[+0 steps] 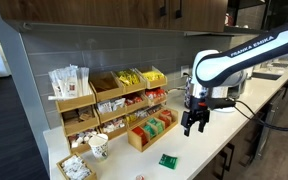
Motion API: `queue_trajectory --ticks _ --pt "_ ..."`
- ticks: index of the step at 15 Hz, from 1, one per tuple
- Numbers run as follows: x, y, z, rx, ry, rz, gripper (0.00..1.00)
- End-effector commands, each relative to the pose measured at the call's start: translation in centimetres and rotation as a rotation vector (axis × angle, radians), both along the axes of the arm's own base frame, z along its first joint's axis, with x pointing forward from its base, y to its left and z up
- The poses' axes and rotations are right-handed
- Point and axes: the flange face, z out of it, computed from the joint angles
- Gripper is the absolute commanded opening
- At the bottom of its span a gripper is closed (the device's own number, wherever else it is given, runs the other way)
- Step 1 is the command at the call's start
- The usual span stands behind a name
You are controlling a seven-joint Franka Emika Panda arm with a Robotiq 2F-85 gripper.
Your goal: Put the green sachet in the second compartment from the left of the wooden case on the counter
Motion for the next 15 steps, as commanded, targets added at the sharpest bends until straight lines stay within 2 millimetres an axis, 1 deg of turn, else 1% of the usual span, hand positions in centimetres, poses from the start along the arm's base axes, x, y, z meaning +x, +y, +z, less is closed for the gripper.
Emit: queue_trajectory --ticks 1,3,4,6,10,11,14,15 --pt "2.0 3.0 -3.2 0.05 -0.004 0.053 1.0" --pt "2.6 4.2 -4.8 0.046 0.012 0.073 1.0" --pt "1.5 3.3 -3.5 0.027 0.005 0.053 1.0" --pt "2.1 4.0 -4.7 0.025 0.019 0.064 1.0" --pt "2.5 4.1 -4.8 0.025 0.019 0.066 1.0" --pt "3.0 4.1 -6.0 0.045 0.031 0.071 1.0" --pt "3.5 4.5 -8.1 0.084 0.042 0.076 1.0" --pt "3.7 4.4 -8.8 0.1 0.034 0.078 1.0"
